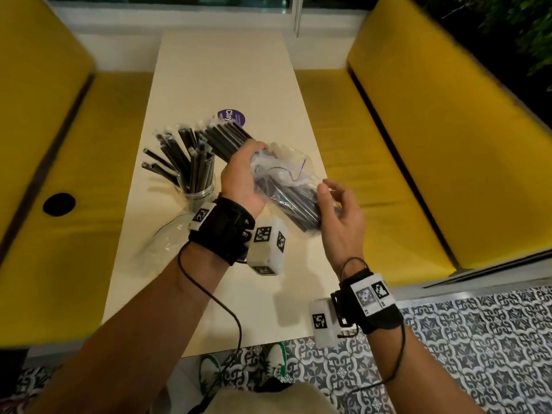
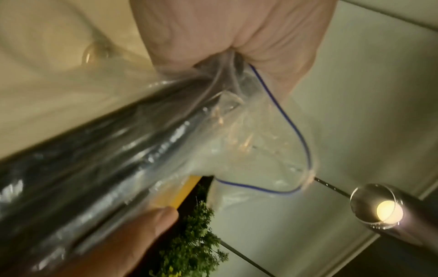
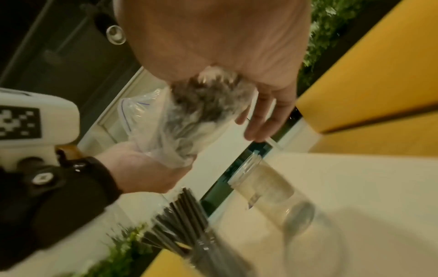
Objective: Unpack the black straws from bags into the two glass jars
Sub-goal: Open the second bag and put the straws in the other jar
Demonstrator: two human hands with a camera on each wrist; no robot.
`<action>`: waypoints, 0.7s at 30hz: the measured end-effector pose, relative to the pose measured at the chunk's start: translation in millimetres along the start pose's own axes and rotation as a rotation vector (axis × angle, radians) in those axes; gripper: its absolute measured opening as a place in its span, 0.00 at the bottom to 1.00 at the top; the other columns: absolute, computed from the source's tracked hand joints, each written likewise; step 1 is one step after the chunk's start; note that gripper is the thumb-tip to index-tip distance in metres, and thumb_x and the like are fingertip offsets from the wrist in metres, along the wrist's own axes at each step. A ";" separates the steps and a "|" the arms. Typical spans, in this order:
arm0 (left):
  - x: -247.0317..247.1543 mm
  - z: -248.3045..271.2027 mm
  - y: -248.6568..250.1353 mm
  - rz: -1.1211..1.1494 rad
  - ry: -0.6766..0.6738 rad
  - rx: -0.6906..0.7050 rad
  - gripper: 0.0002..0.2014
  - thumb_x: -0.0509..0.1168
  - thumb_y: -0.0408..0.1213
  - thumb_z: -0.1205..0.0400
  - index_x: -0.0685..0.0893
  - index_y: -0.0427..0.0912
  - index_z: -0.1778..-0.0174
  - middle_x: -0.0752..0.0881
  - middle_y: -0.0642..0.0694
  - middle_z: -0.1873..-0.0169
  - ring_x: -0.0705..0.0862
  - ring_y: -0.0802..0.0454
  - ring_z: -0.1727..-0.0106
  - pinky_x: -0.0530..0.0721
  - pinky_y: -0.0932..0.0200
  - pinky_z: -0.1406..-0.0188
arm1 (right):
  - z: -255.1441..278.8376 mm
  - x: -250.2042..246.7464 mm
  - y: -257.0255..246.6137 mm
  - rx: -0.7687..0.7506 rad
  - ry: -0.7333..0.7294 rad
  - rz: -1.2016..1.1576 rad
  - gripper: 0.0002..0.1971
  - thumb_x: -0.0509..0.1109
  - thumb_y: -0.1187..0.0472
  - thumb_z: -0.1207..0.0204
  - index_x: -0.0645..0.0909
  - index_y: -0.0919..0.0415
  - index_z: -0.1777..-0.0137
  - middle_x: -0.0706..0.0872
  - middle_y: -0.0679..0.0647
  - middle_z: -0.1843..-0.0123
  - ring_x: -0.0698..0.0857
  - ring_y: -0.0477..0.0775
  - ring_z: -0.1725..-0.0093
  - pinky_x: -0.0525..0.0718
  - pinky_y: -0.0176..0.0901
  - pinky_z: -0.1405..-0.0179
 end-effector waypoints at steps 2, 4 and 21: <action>10.9 1.1 -7.3 0.031 -0.006 -0.033 0.12 0.74 0.35 0.23 0.87 0.42 0.44 0.88 0.38 0.50 0.89 0.41 0.54 0.88 0.54 0.62 | -1.0 -8.4 -2.9 0.014 0.154 -0.064 0.14 0.68 0.45 0.12 0.86 0.55 0.44 0.90 0.50 0.48 0.88 0.43 0.52 0.86 0.43 0.58; 13.6 -1.0 -13.8 0.030 0.003 -0.042 0.15 0.74 0.36 0.23 0.87 0.40 0.41 0.87 0.35 0.48 0.90 0.40 0.57 0.90 0.53 0.62 | -4.8 -10.4 -16.6 -0.055 0.188 0.037 0.17 0.62 0.44 0.10 0.84 0.56 0.47 0.86 0.53 0.50 0.84 0.50 0.51 0.85 0.52 0.53; 37.5 33.9 -52.3 0.120 -0.200 -0.076 0.17 0.62 0.37 0.11 0.88 0.31 0.33 0.96 0.37 0.47 0.95 0.44 0.45 0.92 0.54 0.40 | 2.2 -19.7 -90.9 -0.504 0.260 -0.302 0.22 0.79 0.78 0.25 0.77 0.80 0.34 0.83 0.74 0.32 0.89 0.47 0.35 0.90 0.43 0.37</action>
Point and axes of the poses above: each hand's wrist, its own z-axis away from the middle knuckle, its own x-axis out of the palm, y = z × x, the point moved 9 cm from there along -z, towards the middle knuckle
